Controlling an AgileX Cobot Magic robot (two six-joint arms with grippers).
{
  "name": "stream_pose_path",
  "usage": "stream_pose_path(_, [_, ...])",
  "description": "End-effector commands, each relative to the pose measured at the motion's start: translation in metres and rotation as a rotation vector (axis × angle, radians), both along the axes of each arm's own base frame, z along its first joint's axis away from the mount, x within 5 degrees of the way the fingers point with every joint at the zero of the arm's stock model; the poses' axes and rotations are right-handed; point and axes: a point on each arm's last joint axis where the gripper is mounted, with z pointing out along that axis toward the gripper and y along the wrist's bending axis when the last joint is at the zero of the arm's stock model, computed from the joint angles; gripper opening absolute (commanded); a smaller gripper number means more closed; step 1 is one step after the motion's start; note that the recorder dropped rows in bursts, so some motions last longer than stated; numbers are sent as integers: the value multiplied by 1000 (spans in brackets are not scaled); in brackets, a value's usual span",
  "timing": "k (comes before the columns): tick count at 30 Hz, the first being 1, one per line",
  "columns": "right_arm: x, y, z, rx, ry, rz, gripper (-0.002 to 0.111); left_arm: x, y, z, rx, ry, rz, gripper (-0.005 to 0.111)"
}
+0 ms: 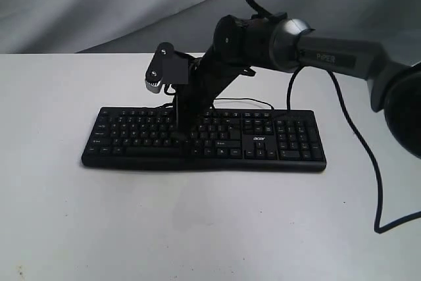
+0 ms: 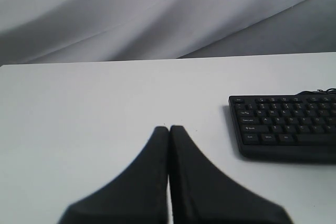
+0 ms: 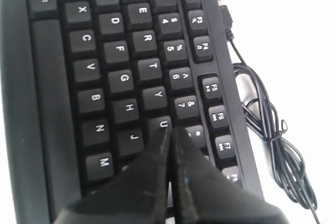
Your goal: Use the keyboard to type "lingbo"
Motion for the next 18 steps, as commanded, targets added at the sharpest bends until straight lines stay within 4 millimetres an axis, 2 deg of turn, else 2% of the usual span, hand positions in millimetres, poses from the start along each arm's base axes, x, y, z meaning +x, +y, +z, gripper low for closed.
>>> stream_pose_path(1, [3, 5, 2, 26, -17, -6, 0, 0, 0, -1, -11, -5, 2, 1])
stream_pose_path(11, [7, 7, -11, 11, 26, -7, 0, 0, 0, -1, -11, -5, 2, 1])
stream_pose_path(18, [7, 6, -13, -1, 28, -12, 0, 0, 0, -1, -11, -5, 2, 1])
